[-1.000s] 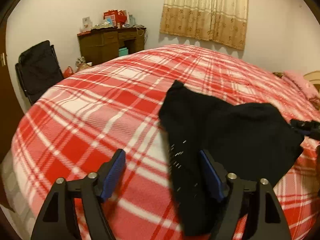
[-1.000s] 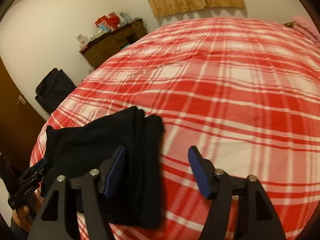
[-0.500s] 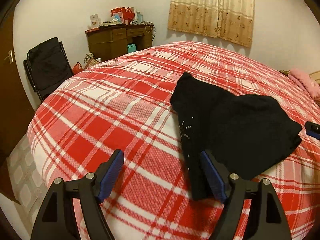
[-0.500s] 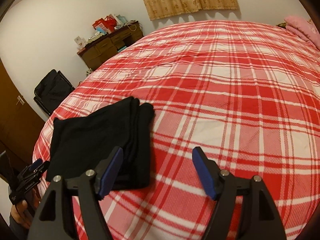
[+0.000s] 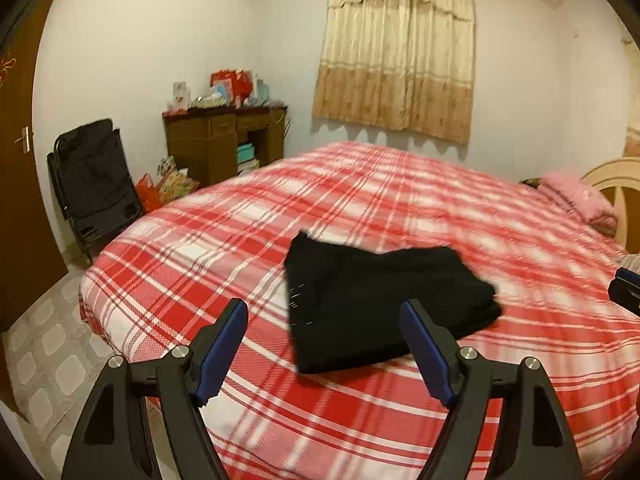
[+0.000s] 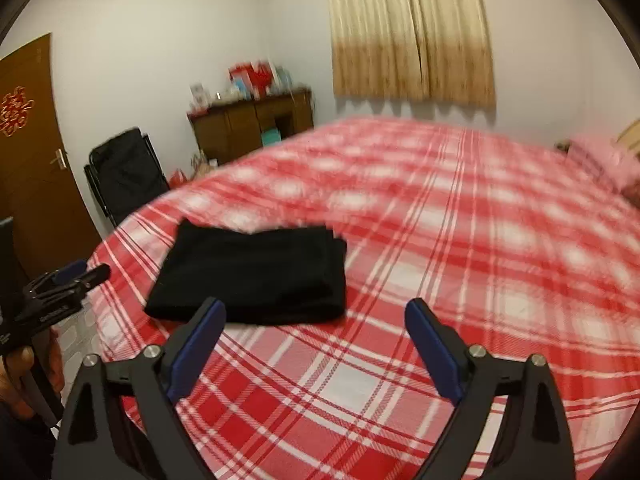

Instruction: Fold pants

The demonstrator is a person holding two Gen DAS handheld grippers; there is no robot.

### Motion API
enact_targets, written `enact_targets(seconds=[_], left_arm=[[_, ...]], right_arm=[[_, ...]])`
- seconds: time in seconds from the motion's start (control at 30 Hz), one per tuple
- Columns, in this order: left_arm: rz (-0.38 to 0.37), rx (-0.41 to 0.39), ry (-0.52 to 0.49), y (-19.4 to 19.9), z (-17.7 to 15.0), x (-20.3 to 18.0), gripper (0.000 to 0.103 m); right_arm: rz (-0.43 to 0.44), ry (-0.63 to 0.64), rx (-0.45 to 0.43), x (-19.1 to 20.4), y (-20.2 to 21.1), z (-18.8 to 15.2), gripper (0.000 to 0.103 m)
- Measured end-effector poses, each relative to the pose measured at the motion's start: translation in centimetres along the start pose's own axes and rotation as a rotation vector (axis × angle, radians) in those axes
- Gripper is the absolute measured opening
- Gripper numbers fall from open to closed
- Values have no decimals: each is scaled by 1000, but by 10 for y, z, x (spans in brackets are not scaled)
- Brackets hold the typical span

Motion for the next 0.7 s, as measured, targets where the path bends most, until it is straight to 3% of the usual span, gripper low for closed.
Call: enact_targets(seconds=[0.2,0.7], left_arm=[[-17,-43,-29,34,17,-20,80],[-15,-157,-85,75,42,-36,88]], right_arm=[[-29,86,-107,15,51,24,102],[-22,129,-237,33,101,47,103]])
Point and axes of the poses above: each gripper's, at about its wrist camera, not at the fingertips, and y roughly against the way its jaws point, x to its left, z to its top, the point moved 10 cm from there along -y, roughly the way its jaws point, and after that the axes turned 10 degrees about -x, right-handed, at the moved point
